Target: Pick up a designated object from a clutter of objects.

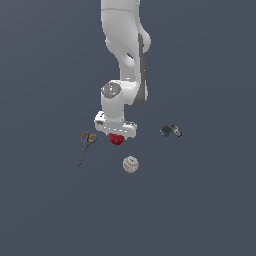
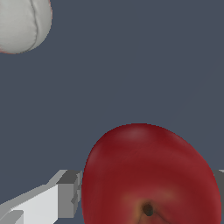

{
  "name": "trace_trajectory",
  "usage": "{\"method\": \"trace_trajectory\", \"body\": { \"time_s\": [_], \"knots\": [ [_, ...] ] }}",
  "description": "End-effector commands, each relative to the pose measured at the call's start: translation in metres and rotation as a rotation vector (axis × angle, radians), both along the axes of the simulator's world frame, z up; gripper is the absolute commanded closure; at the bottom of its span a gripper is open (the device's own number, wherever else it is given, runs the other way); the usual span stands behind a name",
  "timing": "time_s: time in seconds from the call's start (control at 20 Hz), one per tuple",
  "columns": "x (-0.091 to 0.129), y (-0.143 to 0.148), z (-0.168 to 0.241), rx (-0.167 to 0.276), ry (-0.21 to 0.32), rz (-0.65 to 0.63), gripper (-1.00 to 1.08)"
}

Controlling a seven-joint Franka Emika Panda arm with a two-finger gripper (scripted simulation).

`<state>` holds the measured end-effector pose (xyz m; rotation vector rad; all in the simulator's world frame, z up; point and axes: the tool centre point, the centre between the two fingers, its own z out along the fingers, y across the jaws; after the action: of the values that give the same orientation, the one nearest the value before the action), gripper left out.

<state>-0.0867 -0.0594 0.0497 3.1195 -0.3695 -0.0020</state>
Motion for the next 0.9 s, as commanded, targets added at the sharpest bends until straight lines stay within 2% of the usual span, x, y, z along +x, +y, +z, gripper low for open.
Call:
{"method": "trace_trajectory", "body": {
  "time_s": [0.0, 0.05, 0.1, 0.85],
  "knots": [
    [0.0003, 0.0000, -0.0035, 0.000, -0.001, 0.000, -0.92],
    [0.0003, 0.0000, -0.0037, 0.000, -0.001, 0.000, -0.92],
    [0.0003, 0.0000, -0.0037, 0.000, -0.001, 0.000, 1.08],
    [0.0013, -0.0007, 0.0034, 0.000, -0.002, 0.000, 1.08]
  ]
}}
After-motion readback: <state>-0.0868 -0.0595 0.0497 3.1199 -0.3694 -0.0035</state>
